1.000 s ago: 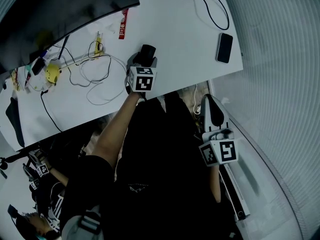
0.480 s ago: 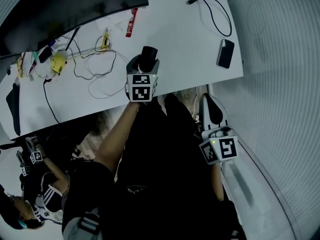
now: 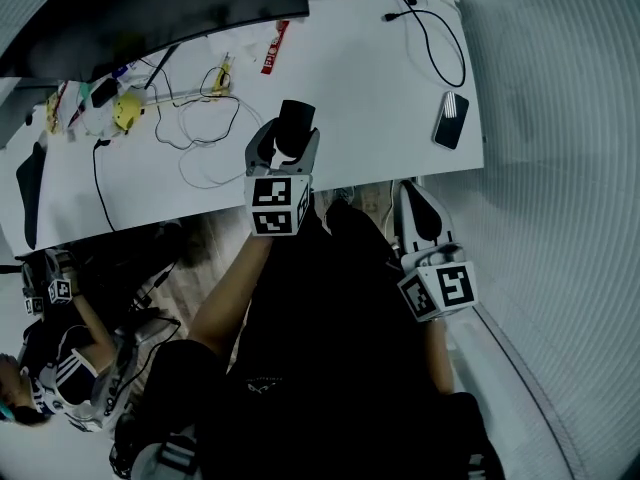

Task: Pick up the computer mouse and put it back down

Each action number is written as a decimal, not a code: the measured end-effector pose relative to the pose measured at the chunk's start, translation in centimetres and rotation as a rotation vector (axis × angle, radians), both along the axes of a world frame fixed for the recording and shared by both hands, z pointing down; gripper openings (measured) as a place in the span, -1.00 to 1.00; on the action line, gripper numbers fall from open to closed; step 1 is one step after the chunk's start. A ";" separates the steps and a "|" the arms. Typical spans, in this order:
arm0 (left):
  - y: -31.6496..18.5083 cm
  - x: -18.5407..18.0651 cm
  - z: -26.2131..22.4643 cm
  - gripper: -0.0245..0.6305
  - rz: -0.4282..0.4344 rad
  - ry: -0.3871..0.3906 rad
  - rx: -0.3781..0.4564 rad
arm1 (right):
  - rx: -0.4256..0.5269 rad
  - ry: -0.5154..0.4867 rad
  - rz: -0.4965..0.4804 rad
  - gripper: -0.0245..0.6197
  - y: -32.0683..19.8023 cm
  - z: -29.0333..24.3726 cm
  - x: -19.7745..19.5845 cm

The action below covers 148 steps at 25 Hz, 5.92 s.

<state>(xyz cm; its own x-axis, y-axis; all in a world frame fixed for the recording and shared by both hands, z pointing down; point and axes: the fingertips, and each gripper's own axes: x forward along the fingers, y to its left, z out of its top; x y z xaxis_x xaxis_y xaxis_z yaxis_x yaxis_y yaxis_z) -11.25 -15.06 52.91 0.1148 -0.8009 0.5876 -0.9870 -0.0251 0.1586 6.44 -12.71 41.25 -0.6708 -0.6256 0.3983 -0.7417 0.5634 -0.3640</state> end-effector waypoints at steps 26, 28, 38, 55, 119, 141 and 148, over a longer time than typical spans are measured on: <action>10.8 2.8 -13.2 -0.06 -0.188 -0.034 0.260 | 0.109 -0.073 -0.254 -0.93 0.9 -2.5 -0.1; 11.5 3.3 -13.6 -0.06 -0.190 -0.043 0.279 | 0.121 -0.075 -0.270 -0.93 0.9 -2.3 0.1; 12.3 3.9 -15.5 -0.06 -0.194 -0.026 0.301 | 0.117 -0.060 -0.266 -0.93 0.2 -3.5 0.1; 10.5 4.5 -14.8 -0.06 -0.053 -0.037 0.307 | 0.125 -0.035 -0.155 -0.92 1.2 -3.6 1.6; -5.8 1.2 17.7 -0.06 0.372 -0.104 -0.328 | -0.047 0.156 0.474 -0.93 0.3 0.7 4.0; -5.9 1.2 16.6 -0.04 0.359 -0.150 -0.279 | -0.052 0.112 0.419 -0.93 0.2 0.5 3.2; -5.1 0.9 12.8 -0.28 0.320 -0.121 -0.201 | -0.035 0.089 0.360 -0.93 -0.2 0.1 2.8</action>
<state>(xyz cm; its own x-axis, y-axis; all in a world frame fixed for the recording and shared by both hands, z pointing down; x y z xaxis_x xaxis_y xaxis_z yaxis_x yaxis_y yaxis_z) -10.36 -20.12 65.67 0.2607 -0.6033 0.7537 -0.9461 -0.3152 0.0750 9.20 -12.89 41.36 -0.3722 -0.8002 0.4703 -0.9197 0.2495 -0.3033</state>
